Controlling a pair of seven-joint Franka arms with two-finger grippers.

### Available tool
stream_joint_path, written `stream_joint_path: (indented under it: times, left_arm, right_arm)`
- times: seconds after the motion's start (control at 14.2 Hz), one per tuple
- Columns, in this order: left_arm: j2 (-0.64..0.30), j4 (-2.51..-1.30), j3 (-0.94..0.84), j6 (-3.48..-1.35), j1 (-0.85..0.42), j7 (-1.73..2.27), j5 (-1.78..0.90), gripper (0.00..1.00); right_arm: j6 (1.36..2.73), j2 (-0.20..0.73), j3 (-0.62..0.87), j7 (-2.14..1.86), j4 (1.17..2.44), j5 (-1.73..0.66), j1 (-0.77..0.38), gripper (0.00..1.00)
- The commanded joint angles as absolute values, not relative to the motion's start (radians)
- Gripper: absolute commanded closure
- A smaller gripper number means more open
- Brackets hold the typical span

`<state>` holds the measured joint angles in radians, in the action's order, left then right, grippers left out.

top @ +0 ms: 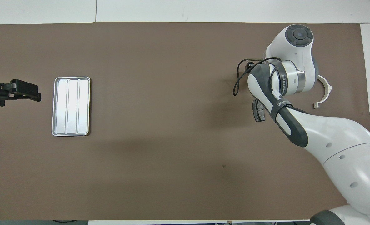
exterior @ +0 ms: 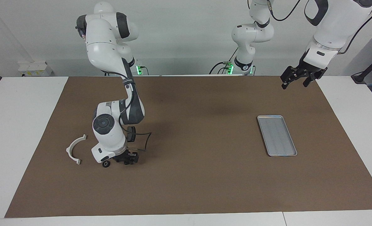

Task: Pick bearing gear from pile to tray

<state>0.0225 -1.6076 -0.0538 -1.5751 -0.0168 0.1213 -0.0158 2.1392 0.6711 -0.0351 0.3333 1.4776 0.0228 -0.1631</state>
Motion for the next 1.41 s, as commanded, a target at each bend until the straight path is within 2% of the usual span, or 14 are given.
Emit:
stream_joint_path:
  times: [0.0,0.14,0.35,0.49,0.7,0.84,0.91,1.34]
  left_arm:
    - [0.037,-1.624,-0.057,-1.574,-0.011,0.118,-0.005,0.0]
    - [0.037,-1.624,-0.057,-1.574,-0.011,0.118,-0.005,0.0]
    - [0.037,-1.624,-0.057,-1.574,-0.011,0.118,-0.005,0.0]
    - [0.037,-1.624,-0.057,-1.574,-0.011,0.118,-0.005,0.0]
    - [0.037,-1.624,-0.058,-1.574,-0.011,0.118,-0.005,0.0]
    - [0.037,-1.624,-0.058,-1.574,-0.011,0.118,-0.005,0.0]
    - [0.037,-1.624,-0.057,-1.574,-0.011,0.118,-0.005,0.0]
    - [0.037,-1.624,-0.057,-1.574,-0.011,0.118,-0.005,0.0]
  right_arm:
    - [2.135,0.666,-0.028,0.354,1.49,0.023,-0.156,0.36]
    - [2.141,0.666,-0.026,0.359,1.488,0.017,-0.155,0.46]
    - [2.146,0.666,-0.028,0.362,1.486,-0.015,-0.156,0.47]
    - [2.151,0.667,-0.028,0.364,1.486,-0.015,-0.156,0.52]
    - [2.155,0.667,-0.026,0.364,1.486,-0.015,-0.153,0.72]
    - [2.155,0.667,-0.028,0.364,1.486,-0.014,-0.152,0.96]
    - [2.155,0.667,-0.028,0.364,1.486,-0.014,-0.15,1.0]
    - [2.135,0.664,-0.028,0.362,1.477,0.001,-0.152,1.0]
